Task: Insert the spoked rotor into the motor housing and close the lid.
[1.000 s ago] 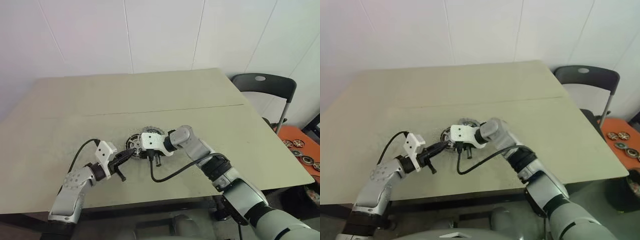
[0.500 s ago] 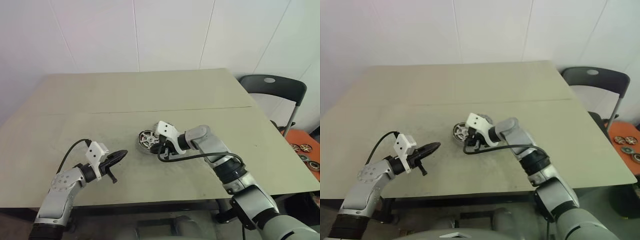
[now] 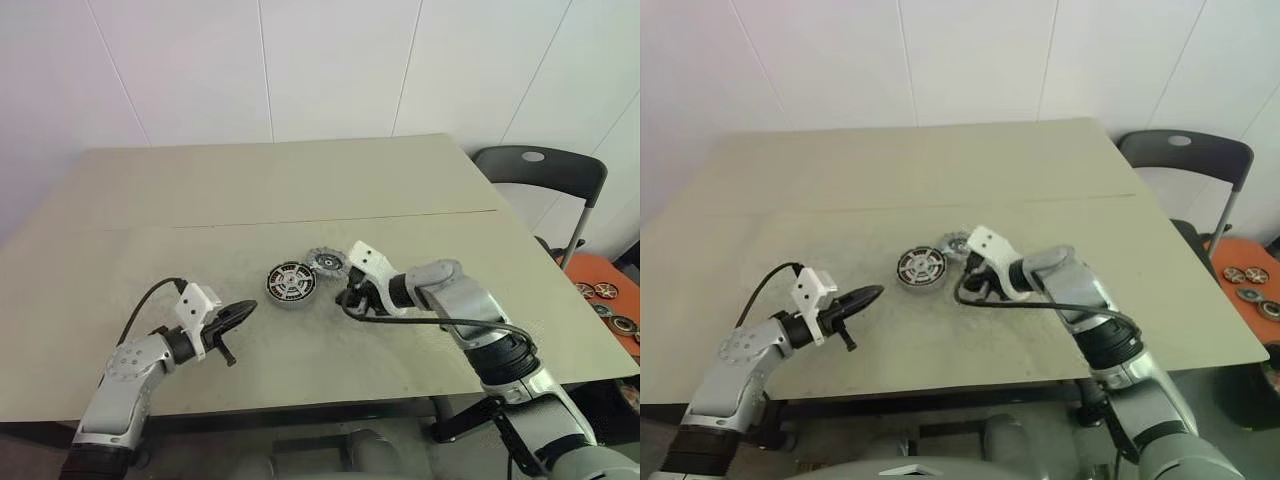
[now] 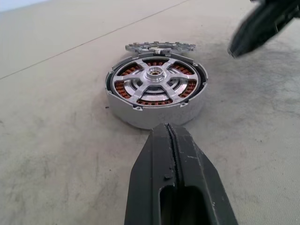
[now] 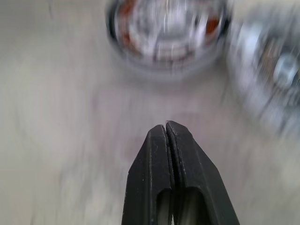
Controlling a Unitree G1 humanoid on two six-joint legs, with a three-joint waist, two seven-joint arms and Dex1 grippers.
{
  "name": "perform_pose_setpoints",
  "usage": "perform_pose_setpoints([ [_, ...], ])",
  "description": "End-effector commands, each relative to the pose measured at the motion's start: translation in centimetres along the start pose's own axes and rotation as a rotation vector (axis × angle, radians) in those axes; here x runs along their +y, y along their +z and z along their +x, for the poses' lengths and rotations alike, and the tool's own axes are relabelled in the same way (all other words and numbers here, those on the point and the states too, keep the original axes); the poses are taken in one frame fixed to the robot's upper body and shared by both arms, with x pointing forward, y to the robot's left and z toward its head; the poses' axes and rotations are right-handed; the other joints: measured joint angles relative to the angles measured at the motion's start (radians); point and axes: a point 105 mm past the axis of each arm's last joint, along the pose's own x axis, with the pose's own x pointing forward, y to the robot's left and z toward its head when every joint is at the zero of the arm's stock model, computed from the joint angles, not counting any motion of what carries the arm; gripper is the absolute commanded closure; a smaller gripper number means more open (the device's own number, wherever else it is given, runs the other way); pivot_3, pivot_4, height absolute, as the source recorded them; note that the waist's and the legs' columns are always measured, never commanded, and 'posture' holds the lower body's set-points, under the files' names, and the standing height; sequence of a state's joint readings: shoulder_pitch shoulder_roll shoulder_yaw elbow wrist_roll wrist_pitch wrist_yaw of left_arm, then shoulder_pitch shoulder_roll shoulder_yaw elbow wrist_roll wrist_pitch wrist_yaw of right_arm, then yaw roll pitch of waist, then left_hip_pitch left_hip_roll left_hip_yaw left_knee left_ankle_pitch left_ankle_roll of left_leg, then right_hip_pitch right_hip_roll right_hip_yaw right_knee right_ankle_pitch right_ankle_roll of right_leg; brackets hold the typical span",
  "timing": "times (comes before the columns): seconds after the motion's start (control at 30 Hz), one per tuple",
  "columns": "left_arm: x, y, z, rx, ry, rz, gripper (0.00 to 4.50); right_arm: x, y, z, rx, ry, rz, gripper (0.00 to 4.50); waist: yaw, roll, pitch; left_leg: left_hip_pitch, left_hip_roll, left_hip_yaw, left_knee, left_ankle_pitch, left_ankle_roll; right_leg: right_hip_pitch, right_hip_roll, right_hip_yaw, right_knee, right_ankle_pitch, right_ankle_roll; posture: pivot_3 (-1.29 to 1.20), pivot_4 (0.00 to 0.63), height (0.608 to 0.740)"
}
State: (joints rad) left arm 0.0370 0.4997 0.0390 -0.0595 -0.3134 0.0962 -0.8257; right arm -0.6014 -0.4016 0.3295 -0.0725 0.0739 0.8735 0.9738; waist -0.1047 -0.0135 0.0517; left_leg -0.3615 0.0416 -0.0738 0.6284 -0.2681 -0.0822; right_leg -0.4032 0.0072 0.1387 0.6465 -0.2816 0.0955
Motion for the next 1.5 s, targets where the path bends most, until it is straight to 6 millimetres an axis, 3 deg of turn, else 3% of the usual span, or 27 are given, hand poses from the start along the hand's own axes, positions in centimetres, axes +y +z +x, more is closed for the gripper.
perform_pose_setpoints([
  [0.03,0.2,1.1,0.3,-0.036,0.001,0.044,4.50,0.0,2.9,-0.4,-0.101,0.030,-0.123,4.45,0.001,0.000,0.000,0.000,0.000,0.000,0.000,0.000,0.000,0.000,0.000,0.000,0.000,0.000,0.000,0.00,0.000,0.740],
  [0.1,0.2,1.2,0.4,-0.045,-0.002,0.043,4.50,0.0,3.2,-0.2,-0.088,0.040,-0.162,4.45,0.004,0.000,0.000,-0.001,0.000,0.000,0.000,0.000,0.000,0.000,0.000,0.000,-0.001,0.000,0.000,0.00,0.000,0.740],
  [0.2,0.2,1.3,0.4,-0.048,0.001,0.046,4.50,-0.2,3.3,0.2,-0.044,0.038,-0.254,3.86,0.005,0.000,0.000,-0.003,0.000,0.000,0.000,0.000,0.000,-0.001,0.000,0.000,-0.001,0.000,0.000,0.00,0.000,0.740],
  [0.37,0.4,1.4,0.4,-0.051,0.007,0.049,4.50,-0.5,3.3,1.1,0.022,0.046,-0.321,2.19,0.005,0.000,0.000,-0.003,0.000,0.000,0.000,0.000,0.000,-0.002,0.000,0.000,0.000,0.000,0.000,0.00,0.000,0.740],
  [0.43,0.4,1.4,0.4,-0.051,0.008,0.049,4.50,-0.1,4.3,1.3,0.001,0.071,-0.327,2.19,0.005,0.000,0.000,-0.003,0.000,0.000,0.001,0.000,0.000,-0.002,0.000,0.000,0.000,0.000,0.000,0.00,0.000,0.740],
  [0.53,0.3,1.3,0.5,-0.053,0.007,0.048,4.50,0.5,4.2,1.6,0.036,0.109,-0.388,2.19,0.005,0.000,0.000,-0.003,0.000,0.000,0.000,0.000,0.000,-0.002,0.000,0.000,0.000,0.000,0.000,0.00,0.000,0.740],
  [0.8,-0.2,1.8,0.2,-0.073,-0.020,0.036,4.50,0.4,1.4,3.5,0.159,0.111,-0.475,2.19,0.007,0.000,0.000,-0.003,0.000,0.000,0.001,0.000,0.000,-0.002,0.000,0.000,0.001,0.000,0.000,0.00,0.000,0.740],
  [1.03,-0.5,2.0,0.1,-0.087,-0.031,0.034,4.50,0.0,0.2,4.4,0.212,0.101,-0.522,2.19,0.006,0.000,0.000,-0.003,0.000,0.000,0.001,0.000,0.000,-0.002,0.000,0.000,0.001,0.001,0.000,0.00,0.000,0.740],
  [1.13,-0.5,2.1,0.2,-0.091,-0.029,0.036,4.50,-0.5,-0.7,4.8,0.243,0.086,-0.540,2.82,0.003,0.000,0.000,0.000,0.000,0.000,0.001,0.000,0.000,0.000,0.000,0.000,0.001,0.000,0.000,0.00,0.000,0.740],
  [1.3,-0.5,2.0,0.2,-0.090,-0.021,0.037,4.50,0.0,-0.6,4.9,0.236,0.108,-0.564,4.31,0.001,0.000,0.000,0.007,0.000,0.000,0.002,0.000,0.000,0.006,0.000,0.000,0.001,0.000,0.000,0.00,0.000,0.740],
  [1.5,-0.3,2.0,0.2,-0.087,-0.014,0.040,4.50,0.3,0.0,4.6,0.212,0.127,-0.563,4.44,0.002,-0.001,0.000,0.006,0.000,0.000,0.002,0.000,0.000,0.006,0.000,0.000,0.001,0.000,0.000,0.00,0.000,0.740],
])
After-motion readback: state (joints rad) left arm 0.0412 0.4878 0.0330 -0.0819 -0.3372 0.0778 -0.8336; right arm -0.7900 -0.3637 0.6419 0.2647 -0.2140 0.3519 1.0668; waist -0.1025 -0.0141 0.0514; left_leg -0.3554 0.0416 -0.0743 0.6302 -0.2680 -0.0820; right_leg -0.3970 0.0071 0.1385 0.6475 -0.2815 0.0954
